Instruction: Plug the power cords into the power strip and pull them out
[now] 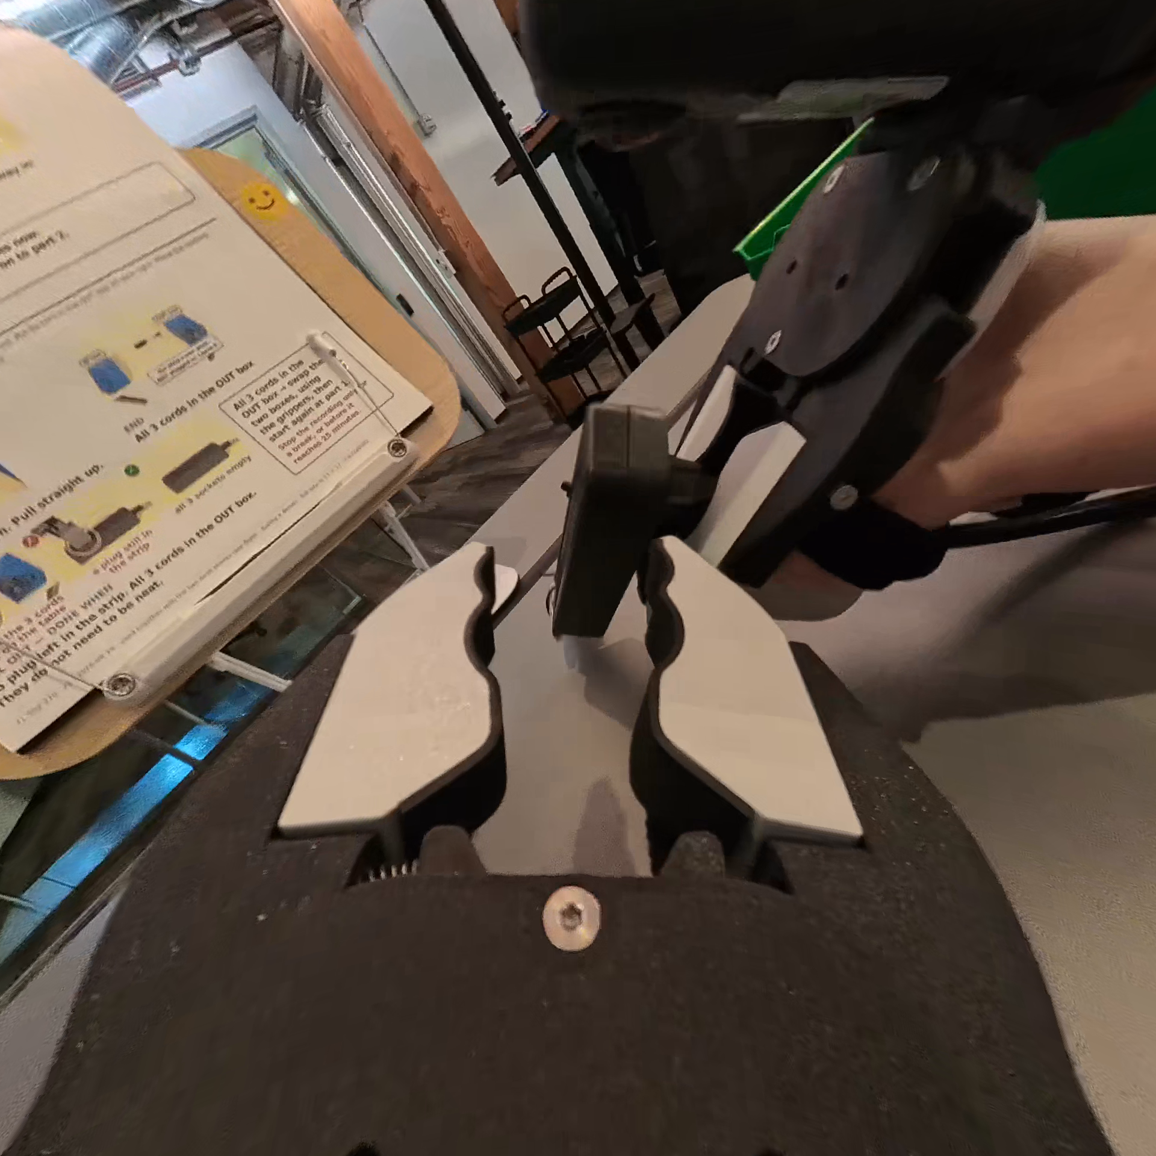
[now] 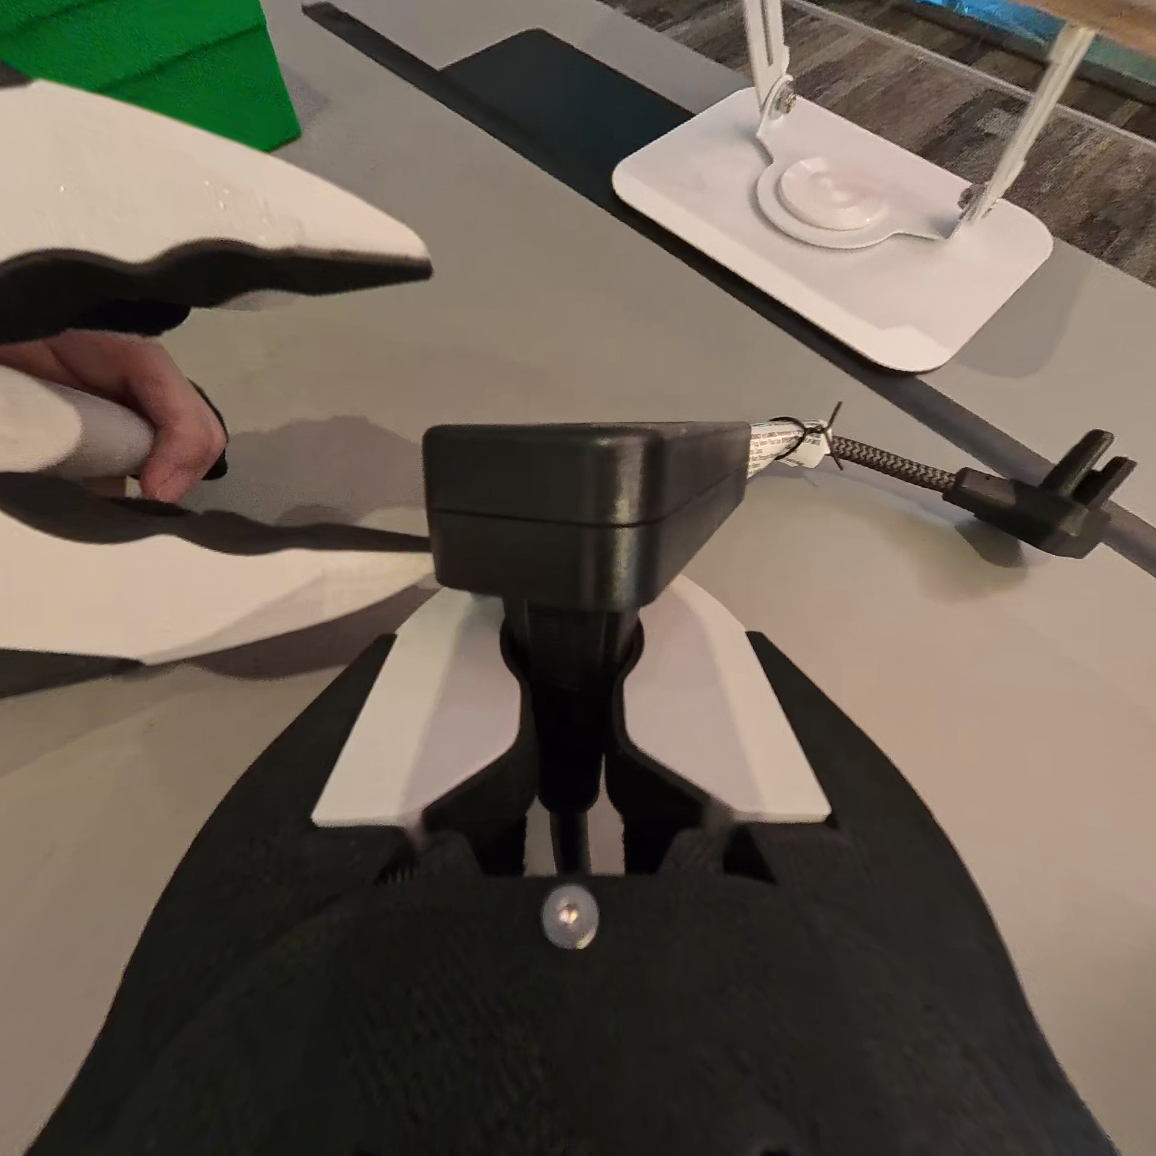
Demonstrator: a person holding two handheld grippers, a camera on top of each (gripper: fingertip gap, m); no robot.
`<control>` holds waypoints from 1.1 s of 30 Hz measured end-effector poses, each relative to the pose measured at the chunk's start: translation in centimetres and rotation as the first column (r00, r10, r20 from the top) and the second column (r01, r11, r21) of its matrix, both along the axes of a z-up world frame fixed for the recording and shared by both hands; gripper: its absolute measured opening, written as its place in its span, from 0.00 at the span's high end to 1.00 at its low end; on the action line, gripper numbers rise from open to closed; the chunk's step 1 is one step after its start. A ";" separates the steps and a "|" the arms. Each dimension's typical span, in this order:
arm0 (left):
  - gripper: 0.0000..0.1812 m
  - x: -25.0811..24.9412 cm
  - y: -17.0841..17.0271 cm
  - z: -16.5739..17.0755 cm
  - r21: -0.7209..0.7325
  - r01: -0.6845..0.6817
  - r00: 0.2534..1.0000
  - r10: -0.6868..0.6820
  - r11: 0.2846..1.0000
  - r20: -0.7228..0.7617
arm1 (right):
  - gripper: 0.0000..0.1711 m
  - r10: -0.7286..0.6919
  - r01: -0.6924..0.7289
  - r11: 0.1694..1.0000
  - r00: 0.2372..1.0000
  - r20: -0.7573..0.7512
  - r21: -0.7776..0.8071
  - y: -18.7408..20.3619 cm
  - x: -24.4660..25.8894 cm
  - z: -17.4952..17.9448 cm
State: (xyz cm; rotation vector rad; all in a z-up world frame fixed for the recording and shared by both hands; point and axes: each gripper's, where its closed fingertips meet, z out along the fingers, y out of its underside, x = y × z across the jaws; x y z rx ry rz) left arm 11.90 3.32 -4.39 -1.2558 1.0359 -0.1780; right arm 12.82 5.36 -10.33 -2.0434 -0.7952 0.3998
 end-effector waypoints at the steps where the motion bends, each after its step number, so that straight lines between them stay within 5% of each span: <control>1: 0.76 0.2 -0.2 0.1 -0.002 0.007 1.000 -0.007 1.000 0.001 | 0.87 0.013 -0.013 1.000 1.000 0.020 0.003 -0.2 -0.2 -0.1; 8: 0.81 0.4 -0.5 -0.2 0.056 0.011 0.999 -0.008 0.998 -0.050 | 0.87 0.023 -0.024 1.000 0.998 0.059 0.007 -0.3 -0.4 -0.3; 15: 0.83 0.4 -0.3 -0.7 0.053 -0.001 0.997 0.006 0.999 -0.081 | 0.86 0.045 -0.055 0.994 0.994 -0.096 -0.100 -0.8 -0.9 -0.2; 26: 0.85 0.5 -0.7 -1.8 -0.076 0.093 0.990 -0.100 0.993 -0.095 | 0.87 0.177 -0.180 0.982 0.983 -0.058 -0.056 -1.6 -1.7 -0.3; 33: 0.84 0.6 -0.5 -2.2 0.019 0.063 0.982 -0.058 0.998 -0.179 | 0.86 0.224 -0.223 0.975 0.970 0.099 -0.018 -2.0 -1.7 -0.9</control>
